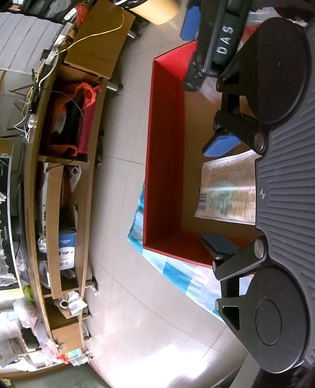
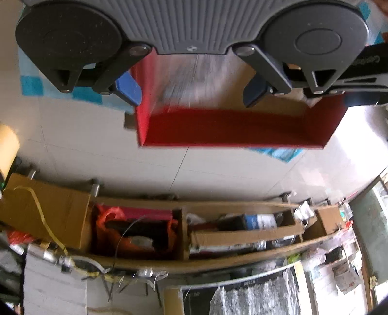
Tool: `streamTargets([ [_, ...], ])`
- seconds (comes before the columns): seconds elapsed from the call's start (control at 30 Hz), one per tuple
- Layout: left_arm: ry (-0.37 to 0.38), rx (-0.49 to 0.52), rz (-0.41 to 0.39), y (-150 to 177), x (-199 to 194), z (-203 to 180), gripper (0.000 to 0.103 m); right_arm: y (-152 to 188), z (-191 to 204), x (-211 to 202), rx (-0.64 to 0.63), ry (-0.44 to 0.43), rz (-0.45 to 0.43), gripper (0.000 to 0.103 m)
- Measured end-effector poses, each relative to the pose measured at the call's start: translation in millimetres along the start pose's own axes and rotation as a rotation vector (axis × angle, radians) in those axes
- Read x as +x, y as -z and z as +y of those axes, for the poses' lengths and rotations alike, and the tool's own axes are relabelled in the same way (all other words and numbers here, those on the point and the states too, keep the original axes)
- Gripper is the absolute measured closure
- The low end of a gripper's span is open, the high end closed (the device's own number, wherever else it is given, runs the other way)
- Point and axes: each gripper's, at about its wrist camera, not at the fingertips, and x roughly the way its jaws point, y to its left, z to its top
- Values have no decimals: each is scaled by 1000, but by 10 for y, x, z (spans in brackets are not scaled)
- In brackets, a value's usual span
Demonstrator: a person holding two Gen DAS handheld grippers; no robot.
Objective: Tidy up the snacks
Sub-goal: 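Lower both bags into the red box and open both tools, then withdraw both tools from the box back toward the snack pile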
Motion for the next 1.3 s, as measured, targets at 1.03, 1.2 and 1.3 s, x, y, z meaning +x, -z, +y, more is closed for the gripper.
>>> streamTargets([
  [1.03,0,53,13,722,-757,525,18,650,464,-841,-101,-67,33,12],
  [1.2,10,41,70,1002,-852,701,18,803,531,-915,-117,-79,53,12],
  [1.3,16,59,96,1198,-940,753,18,896,584,-960,-131,-89,68,12],
])
